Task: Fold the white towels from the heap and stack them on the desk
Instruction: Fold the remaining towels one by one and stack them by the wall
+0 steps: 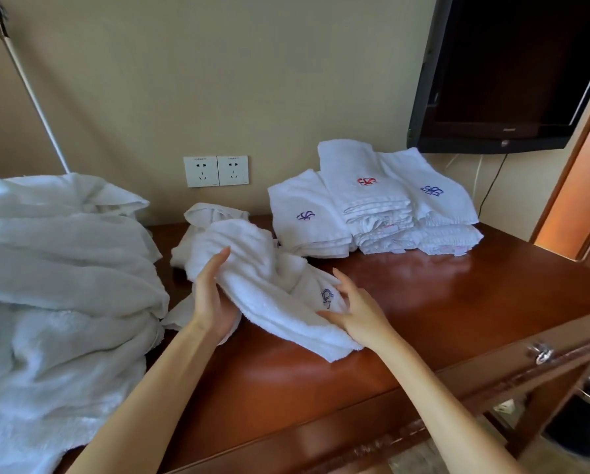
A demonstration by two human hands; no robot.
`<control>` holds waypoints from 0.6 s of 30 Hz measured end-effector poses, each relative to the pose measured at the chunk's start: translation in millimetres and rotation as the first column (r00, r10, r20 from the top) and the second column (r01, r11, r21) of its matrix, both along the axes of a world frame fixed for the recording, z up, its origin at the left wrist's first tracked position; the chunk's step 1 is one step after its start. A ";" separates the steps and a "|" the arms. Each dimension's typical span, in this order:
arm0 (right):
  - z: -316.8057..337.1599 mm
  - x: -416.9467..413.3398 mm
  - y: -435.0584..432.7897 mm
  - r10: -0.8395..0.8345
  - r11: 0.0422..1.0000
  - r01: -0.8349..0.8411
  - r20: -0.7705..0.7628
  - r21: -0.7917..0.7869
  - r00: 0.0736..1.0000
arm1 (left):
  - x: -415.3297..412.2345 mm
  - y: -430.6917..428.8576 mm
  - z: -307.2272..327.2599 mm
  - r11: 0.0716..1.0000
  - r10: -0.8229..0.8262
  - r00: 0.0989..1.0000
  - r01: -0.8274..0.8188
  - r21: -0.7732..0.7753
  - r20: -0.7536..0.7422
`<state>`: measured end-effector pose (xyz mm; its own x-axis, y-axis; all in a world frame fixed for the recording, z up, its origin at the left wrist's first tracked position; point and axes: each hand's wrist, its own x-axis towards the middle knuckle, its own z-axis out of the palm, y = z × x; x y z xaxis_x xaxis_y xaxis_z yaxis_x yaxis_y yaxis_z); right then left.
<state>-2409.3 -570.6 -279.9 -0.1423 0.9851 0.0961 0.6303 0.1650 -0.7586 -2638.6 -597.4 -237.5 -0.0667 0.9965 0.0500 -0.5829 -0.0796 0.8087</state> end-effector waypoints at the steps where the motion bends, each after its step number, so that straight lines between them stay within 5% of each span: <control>1: 0.9 1.2 1.1 -0.026 1.000 0.025 0.047 0.018 0.999 | 0.4 -0.1 0.9 0.999 0.051 0.999 -0.051 -0.014 -0.019; 7: -1.0 55.4 -3.1 -0.185 0.965 0.161 0.102 0.208 0.977 | -9.0 13.3 -5.7 0.914 0.373 0.916 -0.390 -0.115 -0.145; 10: -4.9 117.7 0.6 -0.376 0.903 0.319 0.171 0.288 0.911 | -8.5 11.5 -11.1 0.770 0.568 0.559 -0.620 0.150 -0.604; 12: -5.3 159.8 4.0 -0.512 0.844 0.430 0.242 0.320 0.824 | -8.9 12.7 -16.3 0.755 0.588 0.467 -0.610 0.241 -0.660; 16: -1.7 218.1 12.8 -0.702 0.708 0.612 0.253 0.352 0.666 | -8.2 26.0 -27.3 0.814 0.448 0.544 -0.577 0.071 -0.710; 18: -1.1 226.9 13.3 -0.776 0.625 0.680 0.207 0.383 0.596 | -12.0 26.6 -30.1 0.792 0.491 0.494 -0.596 0.132 -0.718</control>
<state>-2182.4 -557.3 -281.0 0.5444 0.7178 0.4341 0.8114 -0.3194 -0.4894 -2650.6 -570.8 -267.7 -0.5951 0.7748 0.2137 0.2716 -0.0564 0.9607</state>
